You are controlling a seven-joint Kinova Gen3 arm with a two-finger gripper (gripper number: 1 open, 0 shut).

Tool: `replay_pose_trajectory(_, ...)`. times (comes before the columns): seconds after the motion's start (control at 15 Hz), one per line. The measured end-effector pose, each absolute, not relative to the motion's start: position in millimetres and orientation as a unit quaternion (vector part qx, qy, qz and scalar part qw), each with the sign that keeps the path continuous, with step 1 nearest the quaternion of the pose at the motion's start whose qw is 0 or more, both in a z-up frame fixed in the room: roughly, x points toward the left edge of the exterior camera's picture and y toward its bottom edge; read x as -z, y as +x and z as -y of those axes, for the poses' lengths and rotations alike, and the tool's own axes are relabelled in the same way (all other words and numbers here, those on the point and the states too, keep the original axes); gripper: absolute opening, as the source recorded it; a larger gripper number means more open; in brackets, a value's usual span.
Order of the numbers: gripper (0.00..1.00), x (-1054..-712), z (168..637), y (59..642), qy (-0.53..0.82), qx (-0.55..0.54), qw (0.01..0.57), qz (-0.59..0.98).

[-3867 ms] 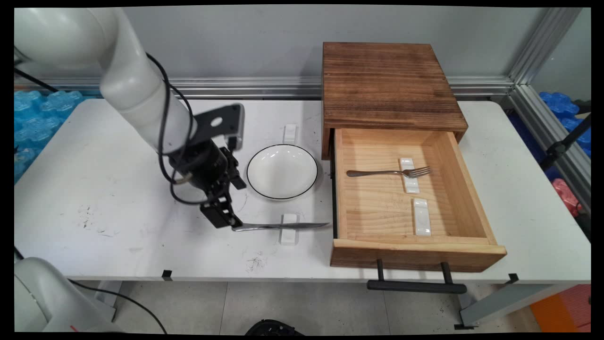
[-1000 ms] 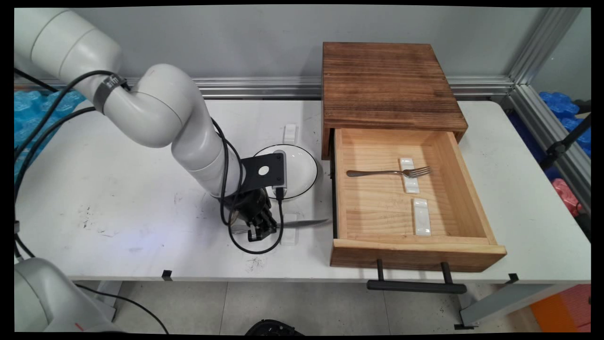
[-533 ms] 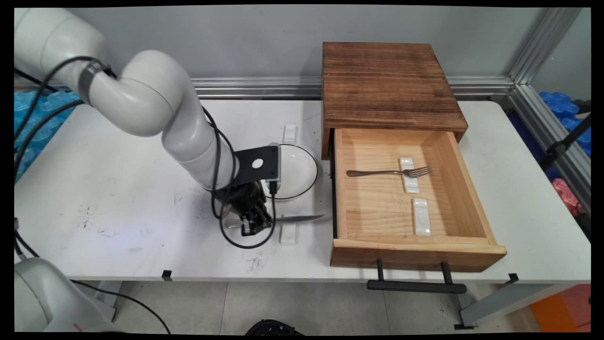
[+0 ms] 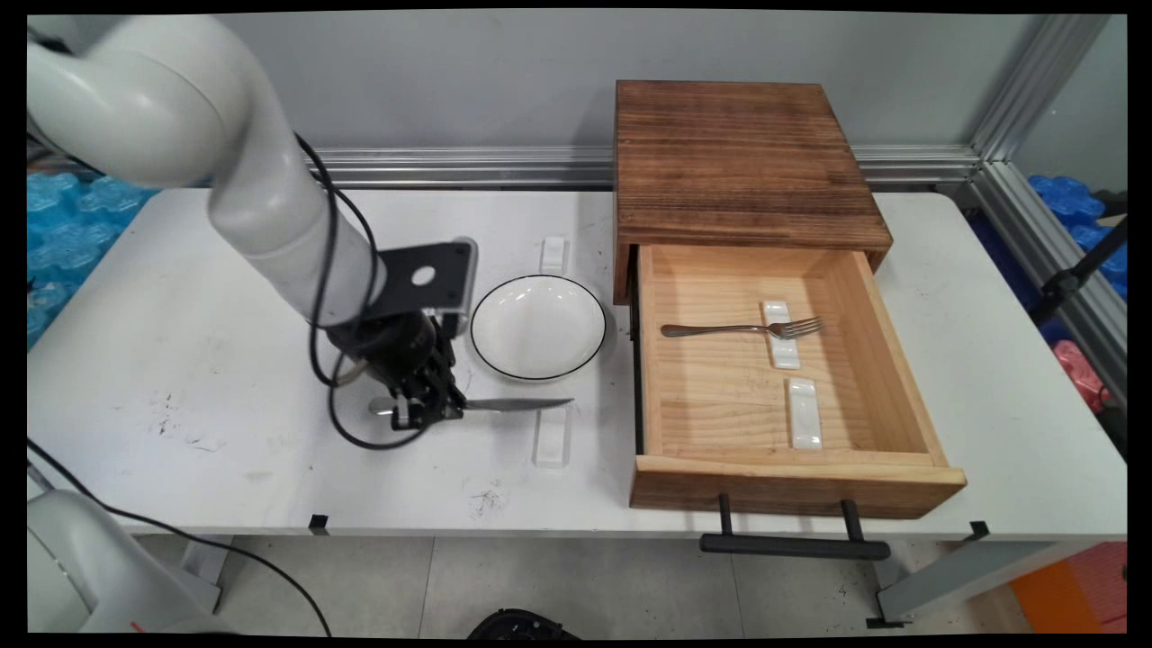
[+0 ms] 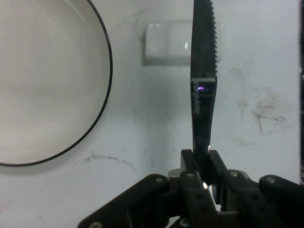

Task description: Place the picked object into the drawer

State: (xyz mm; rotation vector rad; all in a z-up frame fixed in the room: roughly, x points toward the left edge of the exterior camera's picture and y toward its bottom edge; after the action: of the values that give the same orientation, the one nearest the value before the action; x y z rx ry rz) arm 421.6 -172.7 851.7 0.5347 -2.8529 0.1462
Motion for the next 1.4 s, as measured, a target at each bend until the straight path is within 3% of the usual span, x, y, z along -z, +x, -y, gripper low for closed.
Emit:
replay_pose_trajectory(0.47, 0.0, -921.7, 171.6, 416.1, 0.195, -0.042, 0.155, 0.968)
replay_pose_trajectory(0.8, 0.0, -965.6, 192.9, 374.2, 0.226, -0.05, 0.199, 0.952)
replay_pose_trajectory(1.07, 0.0, -970.4, 211.7, 317.1, 0.222, -0.058, 0.208, 0.951)
replay_pose_trajectory(1.4, 0.0, -950.7, 236.7, 239.7, 0.209, -0.073, 0.196, 0.955)
